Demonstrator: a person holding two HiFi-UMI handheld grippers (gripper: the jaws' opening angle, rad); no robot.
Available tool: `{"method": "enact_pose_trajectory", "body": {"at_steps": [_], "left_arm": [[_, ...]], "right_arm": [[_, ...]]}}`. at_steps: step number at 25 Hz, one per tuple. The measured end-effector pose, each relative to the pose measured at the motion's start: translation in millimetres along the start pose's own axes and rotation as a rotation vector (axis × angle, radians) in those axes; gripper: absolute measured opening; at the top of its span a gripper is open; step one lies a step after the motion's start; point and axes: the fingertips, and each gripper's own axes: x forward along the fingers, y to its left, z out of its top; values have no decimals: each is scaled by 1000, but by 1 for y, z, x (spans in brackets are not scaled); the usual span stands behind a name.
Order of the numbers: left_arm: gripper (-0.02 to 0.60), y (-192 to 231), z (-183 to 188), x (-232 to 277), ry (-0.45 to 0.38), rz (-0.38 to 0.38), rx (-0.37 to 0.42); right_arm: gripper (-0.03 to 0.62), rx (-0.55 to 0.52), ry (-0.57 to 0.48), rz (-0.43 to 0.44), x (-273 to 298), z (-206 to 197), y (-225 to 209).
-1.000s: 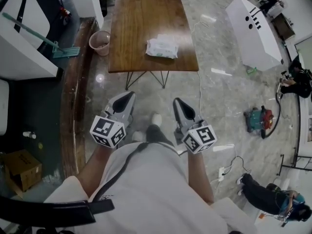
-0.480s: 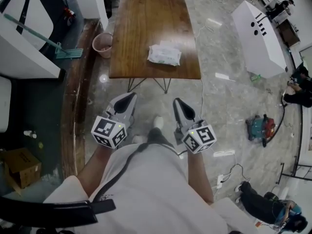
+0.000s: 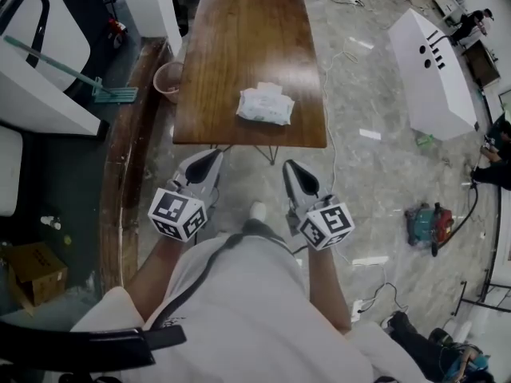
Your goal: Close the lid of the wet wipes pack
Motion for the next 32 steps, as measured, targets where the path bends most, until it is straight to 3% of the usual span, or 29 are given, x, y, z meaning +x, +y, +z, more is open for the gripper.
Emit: {"method": "enact_pose_trajectory", "body": {"at_steps": [21,32], "left_arm": [[3,-15,9,129,34,98,13],[2,-24,-1,166,53,143,-14]], "right_arm": [[9,-29,29,130,41,27,-116],[9,-18,47,198,51,27,-153]]}}
